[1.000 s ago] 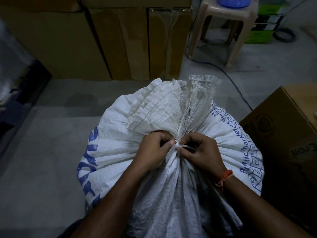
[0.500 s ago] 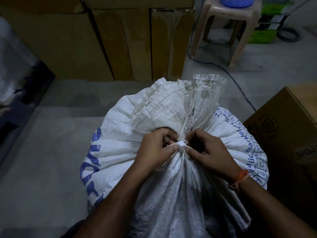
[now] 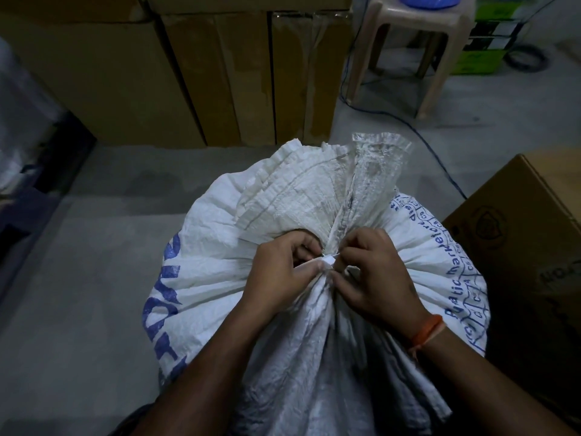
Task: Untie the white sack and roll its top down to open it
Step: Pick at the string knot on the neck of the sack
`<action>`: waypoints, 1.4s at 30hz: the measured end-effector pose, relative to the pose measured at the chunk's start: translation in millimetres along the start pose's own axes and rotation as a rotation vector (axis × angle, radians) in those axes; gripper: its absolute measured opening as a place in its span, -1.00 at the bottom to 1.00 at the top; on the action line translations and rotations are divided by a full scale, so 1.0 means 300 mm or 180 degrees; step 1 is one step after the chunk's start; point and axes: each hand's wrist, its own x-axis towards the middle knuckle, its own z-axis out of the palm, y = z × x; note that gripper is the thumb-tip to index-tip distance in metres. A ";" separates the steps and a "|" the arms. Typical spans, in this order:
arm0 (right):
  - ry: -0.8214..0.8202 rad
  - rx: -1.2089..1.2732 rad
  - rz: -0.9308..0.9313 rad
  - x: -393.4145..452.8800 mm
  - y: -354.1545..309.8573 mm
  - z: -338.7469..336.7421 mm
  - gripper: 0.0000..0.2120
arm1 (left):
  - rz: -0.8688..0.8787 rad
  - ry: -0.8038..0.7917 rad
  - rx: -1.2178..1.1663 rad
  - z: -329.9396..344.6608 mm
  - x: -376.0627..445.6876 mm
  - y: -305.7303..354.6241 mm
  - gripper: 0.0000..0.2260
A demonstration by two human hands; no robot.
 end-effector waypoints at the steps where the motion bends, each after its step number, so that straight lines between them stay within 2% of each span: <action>1: -0.0016 0.0028 -0.0015 0.001 0.003 -0.002 -0.84 | 0.0010 0.0014 0.0004 0.000 -0.002 0.000 -0.86; 8: -0.0328 0.0189 -0.0193 -0.016 0.011 -0.051 -0.89 | 0.0036 0.0063 0.0059 0.000 -0.005 -0.011 -0.88; 14: -0.0860 0.0525 0.0045 -0.050 0.044 -0.105 -0.93 | 0.0040 0.0058 0.0108 0.002 -0.005 -0.013 -0.89; 16: -0.0927 0.0837 0.0141 -0.053 0.039 -0.110 -0.83 | 0.0052 0.0039 0.0142 0.004 -0.006 -0.012 -0.90; 18: -0.0789 0.0921 0.0330 -0.052 0.021 -0.100 -0.61 | 0.0073 0.0025 0.0165 0.005 -0.009 -0.007 -0.90; 20: -0.0416 0.0598 0.0570 -0.041 0.003 -0.083 -0.54 | 0.0107 0.0026 0.0259 0.006 -0.011 -0.002 -0.90; 22: -0.0197 0.0453 0.0849 -0.034 0.005 -0.065 -0.70 | 0.0176 0.0038 0.0349 0.008 -0.014 0.003 -0.90; 25: -0.0264 0.0545 0.0980 -0.031 0.013 -0.042 -0.84 | 0.0294 -0.0019 0.0304 0.008 -0.027 0.006 -0.87; 26: -0.0251 0.0541 0.0954 -0.030 0.016 -0.034 -0.86 | 0.0351 -0.0083 0.0289 0.008 -0.034 0.008 -0.84; 28: -0.0143 0.0476 0.0862 -0.027 0.020 -0.025 -0.78 | 0.0464 -0.0127 0.0351 0.010 -0.043 0.008 -0.79; 33: 0.0071 0.0389 0.0403 -0.019 0.019 -0.010 -0.58 | 0.0465 0.0159 0.0303 0.022 -0.038 0.002 -0.81; 38: 0.0164 0.0255 0.0072 -0.015 0.015 -0.005 -0.66 | 0.0464 0.0174 0.0138 0.015 -0.035 0.004 -0.84; 42: 0.0233 0.0348 0.0064 -0.015 0.015 -0.002 -0.70 | 0.0464 0.0067 0.0137 0.004 -0.027 -0.005 -0.83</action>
